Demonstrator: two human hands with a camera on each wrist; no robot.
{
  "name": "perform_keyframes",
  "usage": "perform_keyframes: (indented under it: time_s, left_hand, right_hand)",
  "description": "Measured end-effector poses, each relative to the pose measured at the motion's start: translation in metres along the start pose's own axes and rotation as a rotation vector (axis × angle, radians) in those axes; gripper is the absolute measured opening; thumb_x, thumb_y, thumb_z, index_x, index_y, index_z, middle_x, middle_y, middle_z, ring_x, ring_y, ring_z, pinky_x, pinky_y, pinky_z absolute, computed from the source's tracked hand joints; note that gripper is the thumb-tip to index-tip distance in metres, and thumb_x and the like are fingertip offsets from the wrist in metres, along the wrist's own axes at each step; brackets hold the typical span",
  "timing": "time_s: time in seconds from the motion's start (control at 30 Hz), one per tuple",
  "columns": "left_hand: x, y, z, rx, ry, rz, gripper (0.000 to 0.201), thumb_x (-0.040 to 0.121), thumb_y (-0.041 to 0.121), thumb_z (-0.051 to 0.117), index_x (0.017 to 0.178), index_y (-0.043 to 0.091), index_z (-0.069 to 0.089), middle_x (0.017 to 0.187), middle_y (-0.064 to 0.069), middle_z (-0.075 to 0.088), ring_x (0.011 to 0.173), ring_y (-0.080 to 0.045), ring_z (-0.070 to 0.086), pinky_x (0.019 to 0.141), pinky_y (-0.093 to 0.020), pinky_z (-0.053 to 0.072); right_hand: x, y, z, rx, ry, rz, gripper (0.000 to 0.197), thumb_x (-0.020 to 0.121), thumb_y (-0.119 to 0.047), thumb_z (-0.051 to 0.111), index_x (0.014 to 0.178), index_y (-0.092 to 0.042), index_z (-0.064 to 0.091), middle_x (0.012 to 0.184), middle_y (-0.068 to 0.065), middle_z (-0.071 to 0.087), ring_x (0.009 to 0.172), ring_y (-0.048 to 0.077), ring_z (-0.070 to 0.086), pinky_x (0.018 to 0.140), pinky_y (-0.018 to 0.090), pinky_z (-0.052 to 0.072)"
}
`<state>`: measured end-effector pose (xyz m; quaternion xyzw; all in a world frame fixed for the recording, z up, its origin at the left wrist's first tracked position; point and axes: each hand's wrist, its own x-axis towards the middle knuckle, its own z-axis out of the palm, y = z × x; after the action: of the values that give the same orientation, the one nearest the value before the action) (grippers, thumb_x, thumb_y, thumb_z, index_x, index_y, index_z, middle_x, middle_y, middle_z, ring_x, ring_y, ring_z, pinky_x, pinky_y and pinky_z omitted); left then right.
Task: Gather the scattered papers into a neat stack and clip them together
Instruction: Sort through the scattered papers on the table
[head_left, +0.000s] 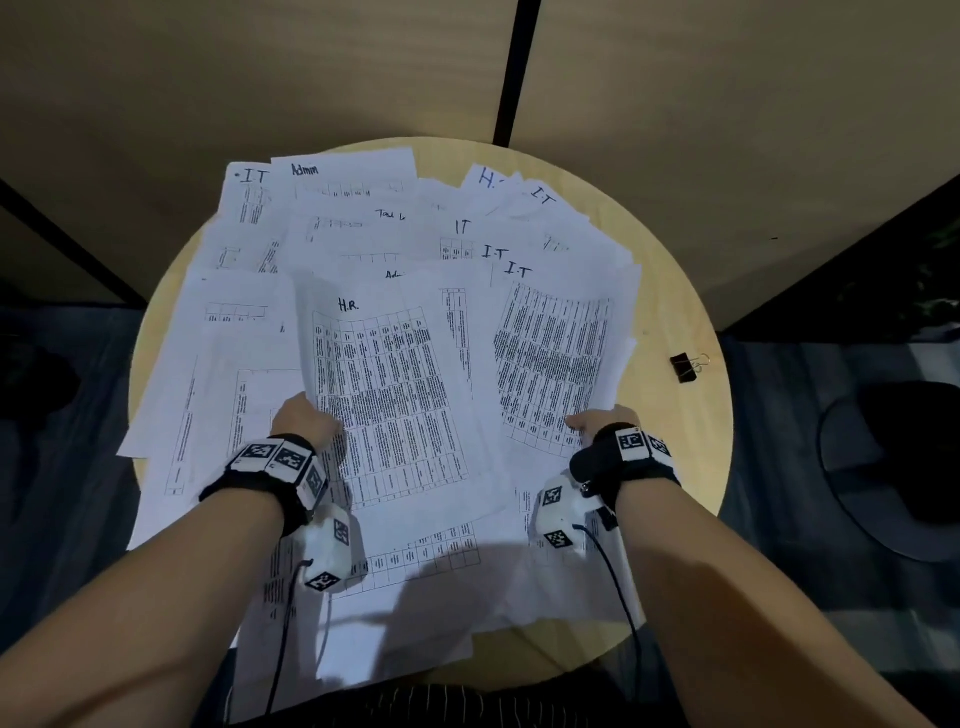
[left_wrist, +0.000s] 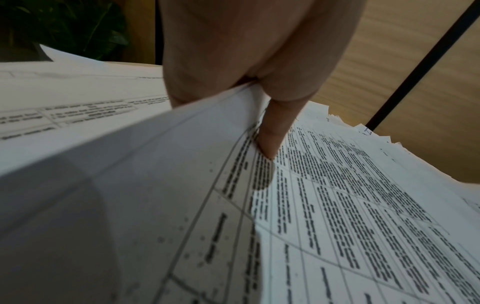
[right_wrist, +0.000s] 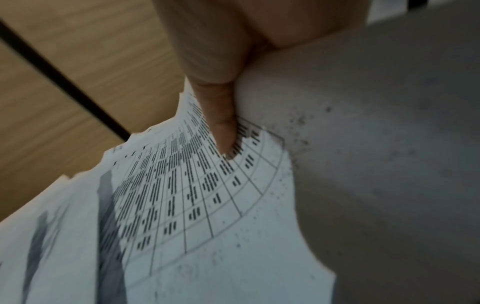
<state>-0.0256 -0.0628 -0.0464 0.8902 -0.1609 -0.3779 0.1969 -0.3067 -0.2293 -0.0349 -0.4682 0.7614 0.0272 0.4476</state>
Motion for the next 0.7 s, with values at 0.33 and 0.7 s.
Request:
perform_keyframes:
  time_s: [0.33,0.7]
  left_hand:
    - [0.001,-0.004,-0.003,-0.014,0.086,0.006,0.028,0.083,-0.001,0.058,0.066,0.010,0.039,0.069,-0.006,0.043,0.081,-0.026,0.048,0.058,-0.026,0.037]
    - [0.003,0.003,-0.019,-0.017,0.085,0.014,0.010,0.084,-0.001,0.057,0.083,0.003,0.047,0.076,-0.011,0.050,0.082,-0.029,0.052,0.068,-0.029,0.042]
  right_hand:
    - [-0.013,-0.016,-0.024,-0.079,-0.026,-0.039,0.048,0.096,-0.010,0.044,0.144,-0.014,0.037,0.148,0.012,0.039,0.132,0.031,0.043,0.098,0.030,0.042]
    - [-0.057,-0.092,-0.094,0.458,0.394,-0.420,0.030,0.090,-0.002,0.051,0.119,0.003,0.055,0.097,0.010,0.056,0.089,0.020,0.054,0.064,0.020,0.041]
